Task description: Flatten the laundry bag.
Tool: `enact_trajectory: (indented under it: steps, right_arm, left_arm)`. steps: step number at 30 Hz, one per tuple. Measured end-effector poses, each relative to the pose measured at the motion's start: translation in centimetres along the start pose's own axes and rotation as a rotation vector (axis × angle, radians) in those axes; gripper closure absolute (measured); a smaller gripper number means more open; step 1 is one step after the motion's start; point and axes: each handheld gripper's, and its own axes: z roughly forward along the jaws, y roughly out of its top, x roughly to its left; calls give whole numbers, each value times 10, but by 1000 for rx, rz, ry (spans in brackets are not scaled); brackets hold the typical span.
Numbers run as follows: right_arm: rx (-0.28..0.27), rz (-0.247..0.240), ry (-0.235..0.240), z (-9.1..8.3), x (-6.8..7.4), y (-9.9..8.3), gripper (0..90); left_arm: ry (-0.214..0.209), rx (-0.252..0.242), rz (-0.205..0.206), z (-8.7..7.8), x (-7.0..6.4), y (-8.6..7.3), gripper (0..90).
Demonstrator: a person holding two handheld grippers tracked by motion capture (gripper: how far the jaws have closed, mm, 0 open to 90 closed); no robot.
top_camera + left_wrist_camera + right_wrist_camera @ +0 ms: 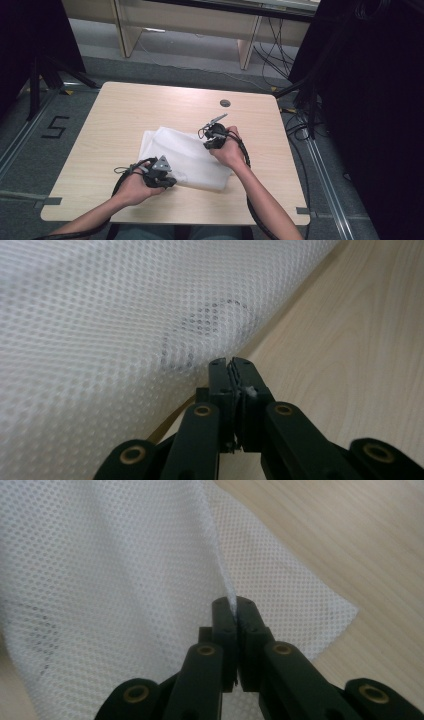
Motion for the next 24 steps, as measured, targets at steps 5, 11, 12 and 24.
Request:
enact_trajectory:
  steps: [5,11,12,24]
  right_arm:
    - [-63,-72,4,-13,8,2,895]
    - [-92,-75,8,-33,21,2,895]
    - [-89,-54,17,-35,23,2,895]
    - [-144,-77,11,-47,30,0,894]
  left_arm:
    - [6,38,1,5,10,5,875]
    - [26,5,-55,13,16,8,874]
    - [28,5,-36,13,18,9,874]
    - [46,-27,-60,16,24,17,879]
